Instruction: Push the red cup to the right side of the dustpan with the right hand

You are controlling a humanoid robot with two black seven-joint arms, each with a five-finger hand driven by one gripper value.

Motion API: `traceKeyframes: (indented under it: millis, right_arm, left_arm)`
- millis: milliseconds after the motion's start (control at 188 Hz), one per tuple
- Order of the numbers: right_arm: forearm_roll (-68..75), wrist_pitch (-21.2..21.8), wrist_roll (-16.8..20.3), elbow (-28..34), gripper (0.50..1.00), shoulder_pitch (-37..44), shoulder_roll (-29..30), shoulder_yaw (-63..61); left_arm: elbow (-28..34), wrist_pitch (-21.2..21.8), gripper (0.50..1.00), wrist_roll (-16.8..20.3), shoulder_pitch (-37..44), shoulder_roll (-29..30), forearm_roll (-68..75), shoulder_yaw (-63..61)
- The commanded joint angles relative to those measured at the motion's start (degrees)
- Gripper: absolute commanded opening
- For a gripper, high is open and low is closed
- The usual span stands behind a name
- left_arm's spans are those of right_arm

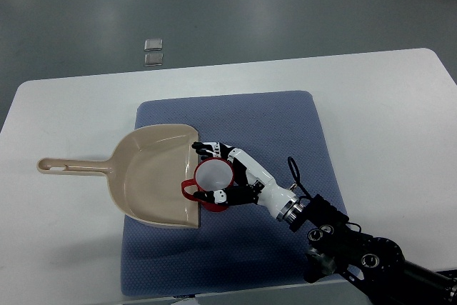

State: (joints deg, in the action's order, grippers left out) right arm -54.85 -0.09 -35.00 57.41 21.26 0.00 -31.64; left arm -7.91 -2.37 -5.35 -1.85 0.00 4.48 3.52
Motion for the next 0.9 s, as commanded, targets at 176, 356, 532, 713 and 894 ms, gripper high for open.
traceKeyframes:
  millis: [176,356,532,713,894]
  right_arm:
    - [0.2,0.2,0.0,0.3,0.928,1.1,0.0,-3.1]
    - [1.1,0.2,0.0,0.3,0.926,1.9,0.0,-4.7]
    - [3.4,0.0,0.0,0.2,0.928,3.3,0.0,-6.2]
    - [12.0,0.3,0.0,-0.6,0.928,6.3,-1.3,-9.1]
    - [21.0,0.2,0.0,-1.4,0.926,9.7,-5.1,-9.1]
  left_arm:
    - [0.0,0.0,1.000,0.0,0.0,0.0,0.0,0.0]
    - [0.0,0.0,1.000,0.0,0.0,0.0,0.0,0.0]
    - [0.0,0.0,1.000,0.0,0.0,0.0,0.0,0.0]
    - [0.0,0.0,1.000,0.0,0.0,0.0,0.0,0.0]
    - [0.0,0.0,1.000,0.0,0.0,0.0,0.0,0.0]
